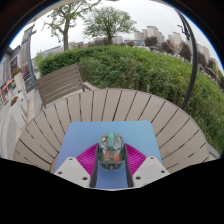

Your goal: Arrange mouse

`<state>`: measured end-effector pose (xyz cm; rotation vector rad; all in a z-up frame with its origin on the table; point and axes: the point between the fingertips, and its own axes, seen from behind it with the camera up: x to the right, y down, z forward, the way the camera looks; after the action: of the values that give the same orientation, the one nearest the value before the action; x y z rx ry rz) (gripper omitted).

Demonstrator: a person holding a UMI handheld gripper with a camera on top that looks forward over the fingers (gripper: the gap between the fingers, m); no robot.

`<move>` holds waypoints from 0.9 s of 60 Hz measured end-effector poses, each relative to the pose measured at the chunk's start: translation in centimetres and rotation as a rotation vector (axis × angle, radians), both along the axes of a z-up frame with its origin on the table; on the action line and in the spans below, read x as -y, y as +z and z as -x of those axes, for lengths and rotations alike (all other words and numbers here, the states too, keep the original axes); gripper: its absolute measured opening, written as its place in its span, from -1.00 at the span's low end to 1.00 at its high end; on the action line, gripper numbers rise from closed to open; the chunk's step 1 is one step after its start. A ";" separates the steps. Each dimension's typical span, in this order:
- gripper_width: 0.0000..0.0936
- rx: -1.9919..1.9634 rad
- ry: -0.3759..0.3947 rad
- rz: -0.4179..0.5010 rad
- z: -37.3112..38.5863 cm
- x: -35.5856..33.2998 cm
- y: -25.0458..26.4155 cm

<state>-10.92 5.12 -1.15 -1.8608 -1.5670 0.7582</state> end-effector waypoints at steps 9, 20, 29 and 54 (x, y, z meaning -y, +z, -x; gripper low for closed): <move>0.85 0.019 -0.006 -0.030 -1.0 -1.0 1.1; 0.80 0.040 0.024 -0.023 -7.6 -1.3 8.8; 0.80 0.094 0.045 -0.021 -17.0 -1.7 14.2; 0.80 0.060 0.106 -0.100 -27.8 -3.8 19.9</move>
<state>16.93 8.92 18.72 -1.7549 -1.7206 0.6632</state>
